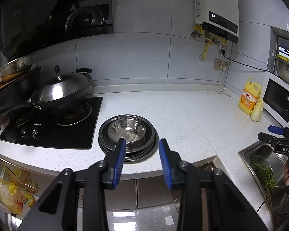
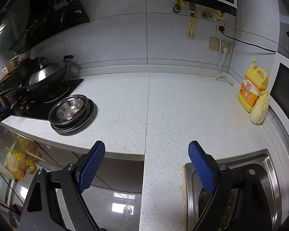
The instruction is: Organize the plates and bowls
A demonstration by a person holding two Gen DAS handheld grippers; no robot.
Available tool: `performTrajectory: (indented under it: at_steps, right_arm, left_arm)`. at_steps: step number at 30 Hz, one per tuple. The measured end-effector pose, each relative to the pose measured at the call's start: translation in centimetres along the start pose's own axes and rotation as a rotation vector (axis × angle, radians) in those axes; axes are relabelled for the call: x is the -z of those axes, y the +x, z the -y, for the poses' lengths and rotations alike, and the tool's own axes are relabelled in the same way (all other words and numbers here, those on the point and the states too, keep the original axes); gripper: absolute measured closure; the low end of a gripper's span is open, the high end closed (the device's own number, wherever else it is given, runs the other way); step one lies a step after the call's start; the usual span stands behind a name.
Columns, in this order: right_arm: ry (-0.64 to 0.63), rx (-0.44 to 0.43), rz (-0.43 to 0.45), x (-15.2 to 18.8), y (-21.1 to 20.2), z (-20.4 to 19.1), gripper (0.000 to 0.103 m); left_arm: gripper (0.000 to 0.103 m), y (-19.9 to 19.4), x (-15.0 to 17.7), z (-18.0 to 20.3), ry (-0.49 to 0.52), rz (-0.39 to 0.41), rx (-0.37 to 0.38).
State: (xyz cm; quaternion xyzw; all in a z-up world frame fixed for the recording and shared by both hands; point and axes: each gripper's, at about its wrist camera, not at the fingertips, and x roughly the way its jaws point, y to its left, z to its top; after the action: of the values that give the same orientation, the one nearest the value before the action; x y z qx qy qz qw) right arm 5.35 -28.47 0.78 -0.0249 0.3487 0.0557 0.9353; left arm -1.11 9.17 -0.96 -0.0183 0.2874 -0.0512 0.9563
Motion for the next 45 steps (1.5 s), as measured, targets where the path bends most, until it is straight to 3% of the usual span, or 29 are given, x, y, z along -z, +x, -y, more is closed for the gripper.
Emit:
performTrajectory:
  at_steps: [29,32,45]
  right_arm:
    - [-0.001,-0.021,-0.009,0.4,-0.2,0.4,0.018]
    - [-0.006,-0.026,-0.011,0.3,-0.1,0.4,0.017]
    - [-0.003,-0.037,-0.003,0.0,0.2,0.4,0.002]
  left_arm:
    - [0.069,-0.8,0.4,0.5,-0.023,0.007,0.011]
    - [0.045,-0.8,0.5,0.6,-0.019,-0.004,0.006]
    - [0.044,0.0,0.0,0.8,-0.034,-0.035,-0.023]
